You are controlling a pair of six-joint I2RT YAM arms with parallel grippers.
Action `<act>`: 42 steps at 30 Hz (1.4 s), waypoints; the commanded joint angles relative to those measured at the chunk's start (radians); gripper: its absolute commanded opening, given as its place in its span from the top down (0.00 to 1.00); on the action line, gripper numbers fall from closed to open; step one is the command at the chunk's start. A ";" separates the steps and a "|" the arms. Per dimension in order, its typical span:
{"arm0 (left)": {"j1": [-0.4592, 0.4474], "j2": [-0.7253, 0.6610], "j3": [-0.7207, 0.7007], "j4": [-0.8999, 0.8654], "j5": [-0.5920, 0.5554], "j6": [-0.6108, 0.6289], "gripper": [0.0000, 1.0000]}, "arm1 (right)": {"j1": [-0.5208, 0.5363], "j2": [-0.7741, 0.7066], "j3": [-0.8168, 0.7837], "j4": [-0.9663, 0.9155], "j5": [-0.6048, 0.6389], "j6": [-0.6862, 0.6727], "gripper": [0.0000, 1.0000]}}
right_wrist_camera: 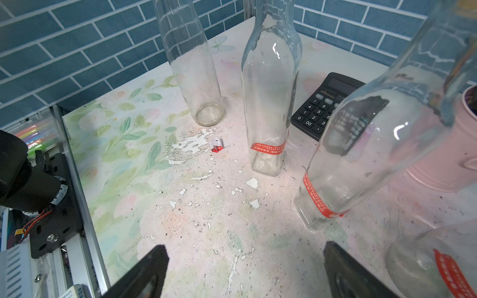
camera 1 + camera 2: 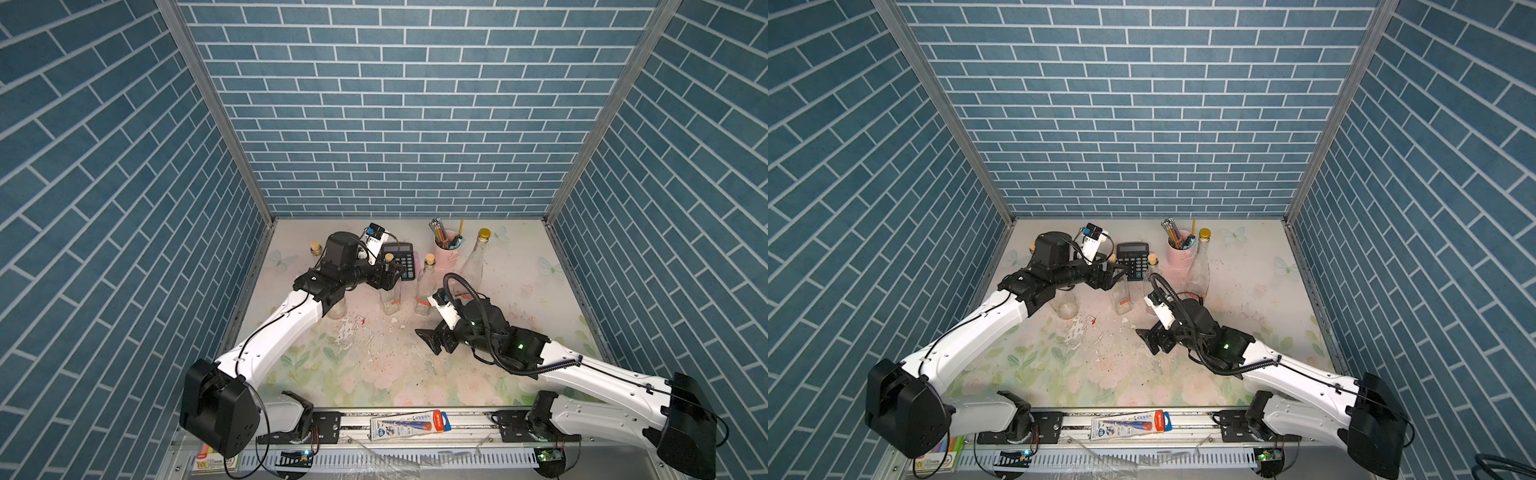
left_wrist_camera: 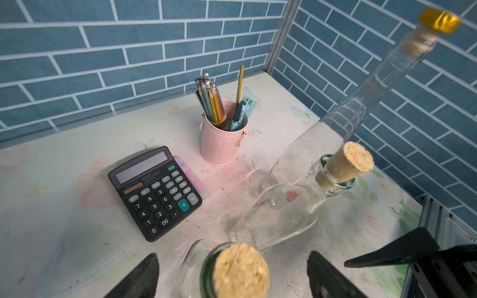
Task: Remove the label from the bottle
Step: Pick up the bottle from the center of the board, then tear open the label from the bottle.
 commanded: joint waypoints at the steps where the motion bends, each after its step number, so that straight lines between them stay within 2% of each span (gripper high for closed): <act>1: -0.026 0.019 -0.011 0.077 -0.036 0.019 0.12 | -0.004 -0.006 0.000 -0.006 -0.001 -0.040 0.05; 5: -0.033 0.021 -0.045 0.141 -0.082 0.015 0.19 | -0.004 -0.015 -0.009 -0.003 -0.010 -0.037 0.06; 8: -0.036 0.015 -0.073 0.188 -0.104 0.014 0.28 | -0.004 -0.018 -0.014 -0.002 -0.025 -0.039 0.06; 17: -0.039 -0.003 -0.106 0.218 -0.123 0.017 0.67 | -0.004 -0.016 -0.017 0.023 -0.065 -0.047 0.06; 23: -0.039 -0.062 -0.084 0.145 -0.125 0.028 0.99 | -0.004 0.007 0.000 0.058 -0.077 -0.048 0.06; 29: -0.039 -0.145 0.004 -0.049 -0.238 -0.005 1.00 | -0.004 0.008 0.014 0.107 -0.115 -0.060 0.05; 32: -0.039 -0.130 0.118 -0.232 -0.357 -0.085 1.00 | -0.005 0.035 0.038 0.132 -0.126 -0.060 0.03; 35: -0.039 -0.102 0.233 -0.400 -0.418 -0.132 1.00 | -0.004 0.081 0.082 0.143 -0.128 -0.037 0.02; 42: -0.040 -0.129 0.341 -0.554 -0.542 -0.250 1.00 | 0.000 0.147 0.085 0.299 -0.168 0.047 0.01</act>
